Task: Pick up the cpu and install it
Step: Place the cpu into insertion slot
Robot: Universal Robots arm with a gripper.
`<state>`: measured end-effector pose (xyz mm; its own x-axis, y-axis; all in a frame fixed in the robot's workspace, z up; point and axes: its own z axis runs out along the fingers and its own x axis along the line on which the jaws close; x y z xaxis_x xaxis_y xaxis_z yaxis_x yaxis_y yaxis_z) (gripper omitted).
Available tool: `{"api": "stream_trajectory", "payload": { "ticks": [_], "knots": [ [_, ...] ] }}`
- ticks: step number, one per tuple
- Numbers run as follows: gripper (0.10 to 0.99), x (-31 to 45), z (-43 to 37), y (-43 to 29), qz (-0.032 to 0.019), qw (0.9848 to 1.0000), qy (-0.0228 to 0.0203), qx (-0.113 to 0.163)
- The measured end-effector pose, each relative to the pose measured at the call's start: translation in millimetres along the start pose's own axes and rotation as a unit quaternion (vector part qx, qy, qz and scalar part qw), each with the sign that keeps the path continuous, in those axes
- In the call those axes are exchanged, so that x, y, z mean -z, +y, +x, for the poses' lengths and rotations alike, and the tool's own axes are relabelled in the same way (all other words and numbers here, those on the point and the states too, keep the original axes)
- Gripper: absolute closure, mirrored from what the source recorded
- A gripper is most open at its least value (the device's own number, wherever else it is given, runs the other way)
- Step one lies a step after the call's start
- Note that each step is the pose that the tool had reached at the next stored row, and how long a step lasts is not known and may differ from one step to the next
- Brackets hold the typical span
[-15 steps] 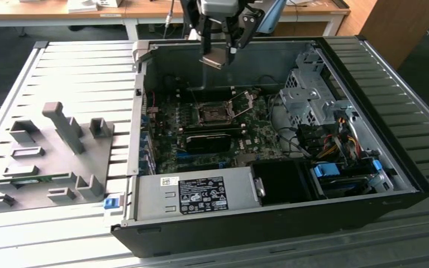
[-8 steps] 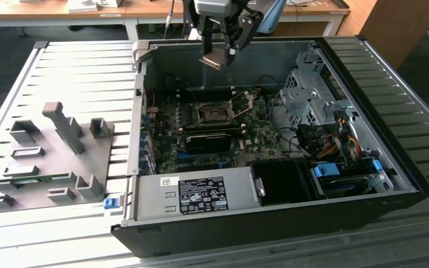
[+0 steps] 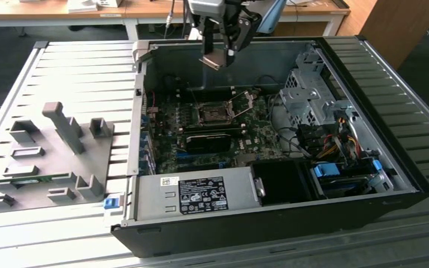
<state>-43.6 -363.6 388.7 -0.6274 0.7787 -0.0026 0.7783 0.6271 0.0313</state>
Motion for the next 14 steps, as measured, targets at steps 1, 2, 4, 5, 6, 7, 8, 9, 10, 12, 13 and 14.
{"api": "stream_trajectory", "payload": {
  "ticks": [1, 2, 4, 5, 6, 7, 8, 9, 10, 12, 13, 14],
  "knots": [
    [0.553, -0.1, 0.0, 0.0, 0.0, 1.0, -0.0002, -0.005],
    [0.553, -0.2, 0.0, 0.0, 0.0, 1.0, -0.0003, -0.01],
    [0.553, -0.3, 0.0, 0.0, 0.0, 0.9998, -0.0006, -0.019],
    [0.553, -0.4, 0.0, 0.0, 0.0, 0.9997, -0.0007, -0.023],
    [0.553, -0.5, 0.0, 0.0, 0.0001, 0.9996, -0.0009, -0.028],
    [0.553, -0.6, 0.0, 0.0, 0.0001, 0.9995, -0.001, -0.032],
    [0.553, -0.7, 0.0, 0.0, 0.0001, 0.9993, -0.0012, -0.037],
    [0.553, -0.8, 0.0, 0.0, 0.0001, 0.9991, -0.0013, -0.042],
    [0.553, -0.9, 0.0, 0.0, 0.0001, 0.9989, -0.0014, -0.046],
    [0.553, -1.1, 0.0, 0.0, 0.0001, 0.9985, -0.0017, -0.055],
    [0.553, -1.1, 0.0, 0.0, 0.0002, 0.9982, -0.0019, -0.06],
    [0.553, -1.3, 0.0, 0.0, 0.0002, 0.9979, -0.002, -0.065]
  ]
}}
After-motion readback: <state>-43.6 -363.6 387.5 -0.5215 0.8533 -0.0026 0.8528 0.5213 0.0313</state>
